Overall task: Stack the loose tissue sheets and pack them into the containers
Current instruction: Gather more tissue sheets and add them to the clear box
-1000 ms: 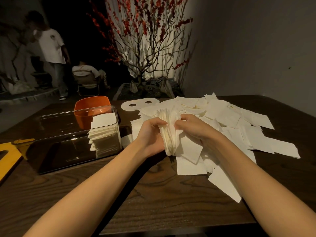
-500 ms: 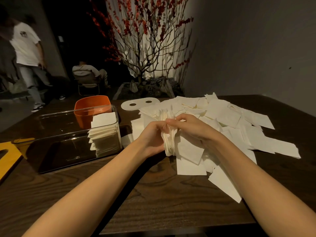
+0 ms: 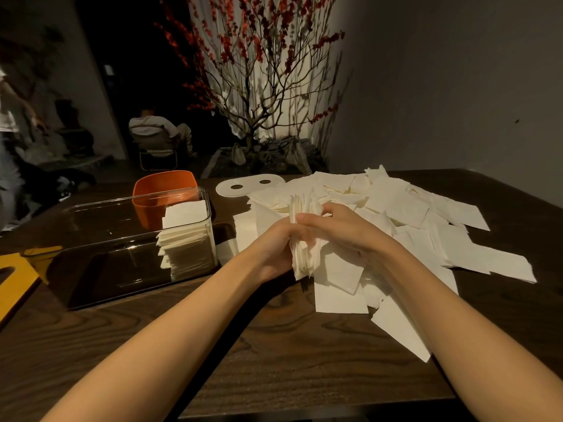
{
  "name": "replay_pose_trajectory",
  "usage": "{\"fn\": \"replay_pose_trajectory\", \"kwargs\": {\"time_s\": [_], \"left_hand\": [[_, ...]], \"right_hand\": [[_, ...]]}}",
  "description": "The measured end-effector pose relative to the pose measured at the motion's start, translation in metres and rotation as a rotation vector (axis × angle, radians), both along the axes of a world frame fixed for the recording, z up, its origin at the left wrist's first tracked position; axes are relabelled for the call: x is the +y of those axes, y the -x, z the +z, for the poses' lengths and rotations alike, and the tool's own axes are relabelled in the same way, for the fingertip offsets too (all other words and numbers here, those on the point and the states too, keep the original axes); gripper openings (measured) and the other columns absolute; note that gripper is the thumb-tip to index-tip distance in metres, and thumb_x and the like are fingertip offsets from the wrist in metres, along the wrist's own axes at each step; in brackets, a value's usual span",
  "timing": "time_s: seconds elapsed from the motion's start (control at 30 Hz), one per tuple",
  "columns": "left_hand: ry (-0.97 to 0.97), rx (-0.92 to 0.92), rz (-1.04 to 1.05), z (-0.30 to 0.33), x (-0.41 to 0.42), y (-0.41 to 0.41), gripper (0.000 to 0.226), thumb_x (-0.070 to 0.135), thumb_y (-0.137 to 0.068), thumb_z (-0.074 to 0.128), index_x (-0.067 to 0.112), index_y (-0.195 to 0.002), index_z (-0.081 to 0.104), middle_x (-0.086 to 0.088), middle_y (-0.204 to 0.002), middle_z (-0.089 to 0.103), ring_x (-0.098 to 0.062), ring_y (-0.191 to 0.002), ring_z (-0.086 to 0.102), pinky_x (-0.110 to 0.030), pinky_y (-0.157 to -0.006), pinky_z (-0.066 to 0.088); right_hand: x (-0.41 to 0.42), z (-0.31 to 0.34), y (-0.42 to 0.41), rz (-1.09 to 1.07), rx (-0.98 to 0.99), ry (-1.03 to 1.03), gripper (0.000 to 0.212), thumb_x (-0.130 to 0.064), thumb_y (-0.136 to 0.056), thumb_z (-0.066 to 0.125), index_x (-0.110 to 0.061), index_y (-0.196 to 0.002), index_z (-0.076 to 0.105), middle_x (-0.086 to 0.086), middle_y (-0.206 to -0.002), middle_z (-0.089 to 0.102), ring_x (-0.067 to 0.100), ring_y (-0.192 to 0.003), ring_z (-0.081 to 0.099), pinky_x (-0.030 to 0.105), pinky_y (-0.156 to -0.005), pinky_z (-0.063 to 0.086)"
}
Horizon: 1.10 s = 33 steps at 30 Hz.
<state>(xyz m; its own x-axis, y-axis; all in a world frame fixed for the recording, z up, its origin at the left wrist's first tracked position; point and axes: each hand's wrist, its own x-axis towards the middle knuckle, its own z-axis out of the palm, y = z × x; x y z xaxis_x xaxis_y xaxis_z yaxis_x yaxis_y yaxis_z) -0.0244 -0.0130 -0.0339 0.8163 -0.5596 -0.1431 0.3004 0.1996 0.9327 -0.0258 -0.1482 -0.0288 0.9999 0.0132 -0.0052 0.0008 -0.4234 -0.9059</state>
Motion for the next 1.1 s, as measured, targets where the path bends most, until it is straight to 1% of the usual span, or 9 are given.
{"fn": "replay_pose_trajectory", "kwargs": {"time_s": [0.1, 0.17, 0.27, 0.47, 0.57, 0.7, 0.83, 1.0, 1.1], "left_hand": [[0.014, 0.055, 0.008, 0.001, 0.002, 0.000, 0.037, -0.007, -0.086, 0.032, 0.014, -0.091, 0.062, -0.006, -0.067, 0.071, -0.023, -0.080, 0.062, -0.036, -0.073, 0.051], [0.025, 0.091, 0.011, 0.002, 0.004, 0.000, 0.037, -0.005, -0.086, 0.031, 0.012, -0.086, 0.064, -0.006, -0.064, 0.069, -0.022, -0.076, 0.060, -0.035, -0.073, 0.049], [0.044, 0.101, 0.031, 0.002, 0.005, -0.001, 0.043, 0.001, -0.088, 0.035, 0.011, -0.072, 0.073, -0.006, -0.066, 0.067, -0.021, -0.075, 0.059, -0.034, -0.073, 0.048], [0.060, 0.107, 0.027, 0.006, 0.004, 0.001, 0.016, 0.011, -0.092, 0.045, 0.012, -0.091, 0.061, -0.006, -0.064, 0.070, -0.021, -0.074, 0.063, -0.035, -0.076, 0.048], [0.095, 0.122, 0.027, 0.002, 0.005, -0.001, 0.026, 0.002, -0.091, 0.036, 0.010, -0.088, 0.061, -0.007, -0.063, 0.069, -0.020, -0.061, 0.068, -0.036, -0.073, 0.049], [0.245, 0.173, 0.014, -0.005, 0.007, -0.010, 0.051, 0.002, -0.081, 0.025, 0.008, -0.089, 0.075, -0.013, -0.088, 0.070, -0.030, -0.088, 0.065, -0.041, -0.084, 0.049], [0.264, 0.234, 0.043, -0.009, 0.008, -0.013, 0.046, 0.002, -0.084, 0.020, 0.007, -0.102, 0.063, -0.015, -0.092, 0.068, -0.034, -0.096, 0.059, -0.043, -0.088, 0.047], [0.146, 0.162, 0.000, -0.008, 0.008, -0.009, 0.039, -0.006, -0.085, 0.022, 0.008, -0.091, 0.058, -0.010, -0.077, 0.069, -0.030, -0.087, 0.061, -0.038, -0.077, 0.049], [0.070, 0.121, -0.003, -0.007, 0.005, -0.009, 0.032, -0.012, -0.079, 0.031, 0.007, -0.088, 0.056, -0.013, -0.089, 0.064, -0.031, -0.094, 0.061, -0.040, -0.085, 0.050]], "right_hand": [[0.002, 0.001, -0.001, -0.041, -0.003, 0.045, 0.034, -0.039, -0.091, 0.057, -0.013, -0.112, 0.055, 0.002, -0.109, 0.057, 0.018, -0.099, 0.056, 0.028, -0.078, 0.045], [0.003, 0.001, 0.000, -0.054, -0.007, 0.027, 0.022, -0.032, -0.090, 0.055, -0.013, -0.102, 0.058, 0.005, -0.105, 0.058, 0.023, -0.102, 0.056, 0.036, -0.086, 0.045], [0.004, 0.002, 0.000, -0.056, -0.017, 0.008, 0.016, -0.024, -0.090, 0.052, -0.010, -0.087, 0.058, 0.010, -0.092, 0.056, 0.025, -0.092, 0.056, 0.036, -0.078, 0.043], [0.003, 0.005, 0.004, -0.085, -0.069, 0.031, 0.015, -0.015, -0.091, 0.049, -0.009, -0.078, 0.056, 0.004, -0.075, 0.050, 0.013, -0.068, 0.049, 0.023, -0.058, 0.035], [0.002, 0.005, 0.003, -0.098, -0.068, 0.040, 0.020, -0.015, -0.091, 0.048, -0.014, -0.071, 0.053, 0.001, -0.069, 0.050, 0.012, -0.063, 0.049, 0.024, -0.057, 0.036], [0.000, 0.004, 0.002, -0.115, -0.068, 0.037, 0.012, -0.016, -0.089, 0.049, -0.009, -0.080, 0.053, 0.008, -0.077, 0.052, 0.019, -0.069, 0.052, 0.028, -0.063, 0.037], [-0.002, 0.005, 0.002, -0.130, -0.066, 0.023, 0.009, -0.017, -0.090, 0.048, -0.012, -0.087, 0.055, 0.010, -0.081, 0.052, 0.024, -0.073, 0.052, 0.030, -0.064, 0.036], [-0.001, 0.006, 0.002, -0.131, -0.050, 0.001, 0.012, -0.018, -0.091, 0.047, -0.010, -0.091, 0.056, 0.010, -0.085, 0.051, 0.024, -0.075, 0.051, 0.032, -0.066, 0.037], [-0.002, 0.004, 0.001, -0.174, -0.079, -0.002, 0.012, -0.019, -0.091, 0.047, -0.011, -0.089, 0.056, 0.009, -0.084, 0.050, 0.024, -0.075, 0.051, 0.033, -0.066, 0.037]]}}
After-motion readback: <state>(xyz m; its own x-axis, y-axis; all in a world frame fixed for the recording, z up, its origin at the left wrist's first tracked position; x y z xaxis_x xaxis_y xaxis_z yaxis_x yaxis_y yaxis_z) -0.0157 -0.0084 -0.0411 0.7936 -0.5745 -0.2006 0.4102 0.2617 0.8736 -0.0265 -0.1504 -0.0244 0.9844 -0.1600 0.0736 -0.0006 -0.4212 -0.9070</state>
